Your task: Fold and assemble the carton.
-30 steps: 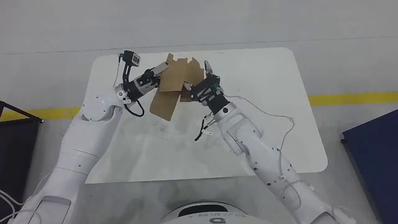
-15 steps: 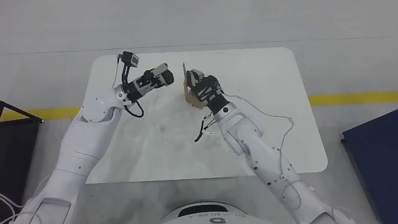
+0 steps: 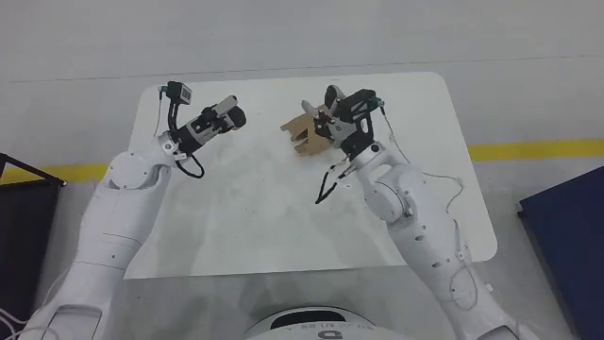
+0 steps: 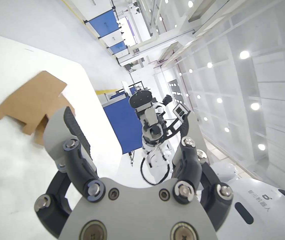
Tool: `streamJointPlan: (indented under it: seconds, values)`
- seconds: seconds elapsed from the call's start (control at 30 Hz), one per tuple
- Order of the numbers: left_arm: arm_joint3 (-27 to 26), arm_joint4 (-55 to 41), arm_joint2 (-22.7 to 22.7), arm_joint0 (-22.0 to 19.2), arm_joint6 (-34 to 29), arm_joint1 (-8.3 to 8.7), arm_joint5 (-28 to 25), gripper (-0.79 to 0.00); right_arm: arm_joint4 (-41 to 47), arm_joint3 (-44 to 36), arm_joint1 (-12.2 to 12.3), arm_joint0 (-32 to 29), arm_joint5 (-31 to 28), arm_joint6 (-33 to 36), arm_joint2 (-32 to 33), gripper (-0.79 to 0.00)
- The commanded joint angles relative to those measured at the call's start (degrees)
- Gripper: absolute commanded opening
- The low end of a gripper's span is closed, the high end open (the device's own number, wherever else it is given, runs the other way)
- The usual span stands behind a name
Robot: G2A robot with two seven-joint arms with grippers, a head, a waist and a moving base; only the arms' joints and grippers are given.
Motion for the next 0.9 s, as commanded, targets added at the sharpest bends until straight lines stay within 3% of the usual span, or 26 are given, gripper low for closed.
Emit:
streamJointPlan:
  seconds: [0.0, 0.03, 0.1, 0.2, 0.37, 0.43, 0.47, 0.53, 0.6, 0.67, 0.87]
  values:
    - [0.12, 3.07, -1.06, 0.47, 0.73, 0.33, 0.37, 0.0, 4.96, 0.96, 0.37, -1.44, -1.32, 0.17, 3.78, -0.317]
    - [0.28, 3.87, -1.38, 0.61, 0.72, 0.45, 0.65, 0.0, 6.42, 1.63, 0.48, -2.0, -1.28, 0.34, 4.93, -0.305]
    - [1.14, 4.87, -2.1, 0.65, -0.05, 0.72, 2.18, 0.0, 8.79, 2.41, 0.77, -3.14, -0.87, 2.14, 7.28, 0.0]
    - [3.35, 6.48, -4.05, 0.71, -0.68, 1.26, 2.58, 0.0, 9.8, 2.2, 0.83, -3.55, -1.2, 2.8, 7.71, 0.0]
    - [6.78, 8.94, -9.47, 4.48, 0.65, 2.56, 0.07, 0.0, 9.8, 2.2, 0.83, -3.55, -1.2, 2.8, 7.71, 0.0]
    - [6.52, 9.36, -10.42, 5.86, 0.38, 2.83, -0.6, 0.0, 7.04, 5.7, 0.8, -2.87, 5.22, 5.91, 7.88, 0.0]
    - [6.19, 9.32, -10.56, 6.35, -0.17, 2.9, -0.94, 0.0, 9.4, 6.93, 0.52, -1.11, 5.63, 7.59, 7.18, 0.0]
    - [5.72, 9.05, -10.63, 7.08, -1.16, 2.98, -1.63, 0.0, 17.52, 13.79, 0.04, 3.23, 2.64, 7.65, 7.55, 0.0]
    - [5.15, 9.3, -10.45, 7.46, -1.7, 3.02, -2.12, 0.0, 20.68, 21.81, -0.37, 8.83, 1.54, 9.32, 7.03, -0.089]
    - [4.39, 9.64, -10.45, 7.79, -1.85, 3.07, -2.81, 0.0, 23.82, 28.98, -0.89, 13.18, 0.29, 10.39, 6.02, -0.105]
    - [2.37, 8.53, -11.04, 9.24, -2.15, 3.23, -3.64, 0.0, 32.9, 44.73, -2.26, 20.52, -4.38, 12.12, 4.18, -0.209]
